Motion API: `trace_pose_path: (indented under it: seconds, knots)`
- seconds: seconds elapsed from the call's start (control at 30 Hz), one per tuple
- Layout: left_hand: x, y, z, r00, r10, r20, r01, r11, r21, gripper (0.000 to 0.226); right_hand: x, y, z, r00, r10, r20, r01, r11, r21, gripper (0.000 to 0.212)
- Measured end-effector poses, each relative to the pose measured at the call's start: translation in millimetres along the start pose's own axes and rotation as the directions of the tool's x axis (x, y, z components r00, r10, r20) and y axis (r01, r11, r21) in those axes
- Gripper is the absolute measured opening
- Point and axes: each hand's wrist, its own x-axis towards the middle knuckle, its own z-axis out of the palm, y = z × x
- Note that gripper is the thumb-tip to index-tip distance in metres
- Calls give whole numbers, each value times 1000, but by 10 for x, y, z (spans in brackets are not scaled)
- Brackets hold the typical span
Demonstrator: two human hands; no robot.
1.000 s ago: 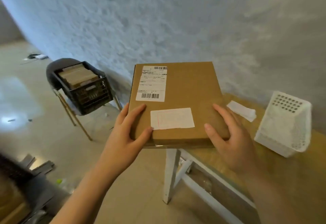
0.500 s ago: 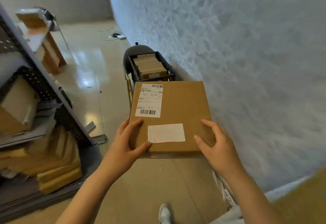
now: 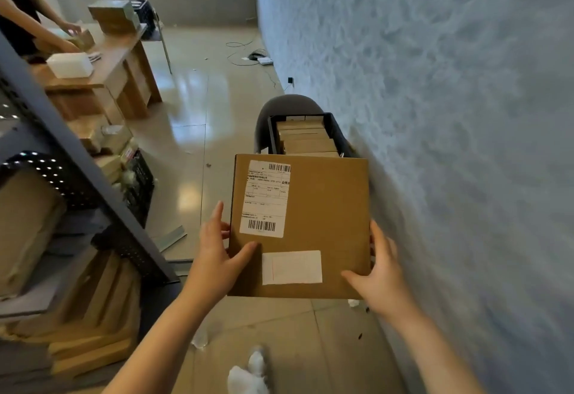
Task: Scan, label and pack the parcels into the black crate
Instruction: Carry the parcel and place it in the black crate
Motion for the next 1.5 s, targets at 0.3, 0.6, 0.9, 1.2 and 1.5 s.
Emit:
trace_pose_path:
  seconds: [0.3,0.6,0.9,1.2,1.5]
  knots:
    - [2029,31,382,992,-79,97,76,996,38,80,1949,-15,181,981,129,-142,-107,983,152,53]
    - [3582,119,820,941,-176,289,224,964,-144,34,3509,-97,12,954,290,-74,-261,927,269,71]
    - [4666,253,1338,875,-315,368,425,864,-270,59,4977,60,-361,889,442,117,-449,796,405,65]
    - [5178,275,1658,812,-408,417,527,820,-224,77,5823,376,-680,824,440,357,-541,798,264,22]
    - [5333,372,1539,732,-420,536,530,846,-61,106,6047,318,-936,764,411,497,-469,883,-8,36]
